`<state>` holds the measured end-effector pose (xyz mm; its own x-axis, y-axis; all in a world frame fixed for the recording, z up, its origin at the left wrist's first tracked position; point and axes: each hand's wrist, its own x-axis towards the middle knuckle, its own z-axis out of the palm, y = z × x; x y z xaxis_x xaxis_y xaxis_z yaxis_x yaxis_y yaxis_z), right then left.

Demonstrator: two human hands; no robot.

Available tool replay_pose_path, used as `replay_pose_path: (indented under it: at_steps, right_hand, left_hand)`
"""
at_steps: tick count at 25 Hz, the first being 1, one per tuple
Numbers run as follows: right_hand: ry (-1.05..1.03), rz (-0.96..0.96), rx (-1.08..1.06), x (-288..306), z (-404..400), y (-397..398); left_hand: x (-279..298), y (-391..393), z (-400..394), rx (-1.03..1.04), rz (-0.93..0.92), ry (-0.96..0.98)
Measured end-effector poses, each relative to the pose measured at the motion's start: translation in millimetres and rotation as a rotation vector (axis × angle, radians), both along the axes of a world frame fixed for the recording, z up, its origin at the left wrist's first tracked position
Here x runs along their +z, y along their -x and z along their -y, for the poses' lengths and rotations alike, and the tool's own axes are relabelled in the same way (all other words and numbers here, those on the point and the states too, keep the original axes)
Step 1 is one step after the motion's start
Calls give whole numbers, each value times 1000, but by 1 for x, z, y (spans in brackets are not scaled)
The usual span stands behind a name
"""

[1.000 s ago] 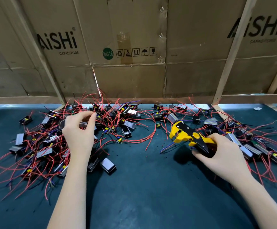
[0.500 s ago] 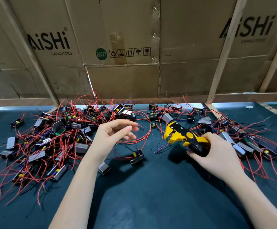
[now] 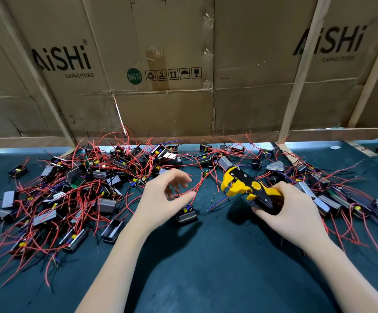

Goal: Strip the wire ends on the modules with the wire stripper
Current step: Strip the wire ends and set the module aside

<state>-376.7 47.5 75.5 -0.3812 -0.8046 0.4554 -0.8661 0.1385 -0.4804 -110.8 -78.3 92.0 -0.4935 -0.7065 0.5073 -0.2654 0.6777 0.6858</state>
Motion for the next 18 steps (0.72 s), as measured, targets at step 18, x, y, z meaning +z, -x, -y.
replay_pose_path:
  at_steps: [18]
  right_hand:
    - [-17,-54,-8,1,0,0]
  left_hand:
    - [1,8,-9,-37,423,-3]
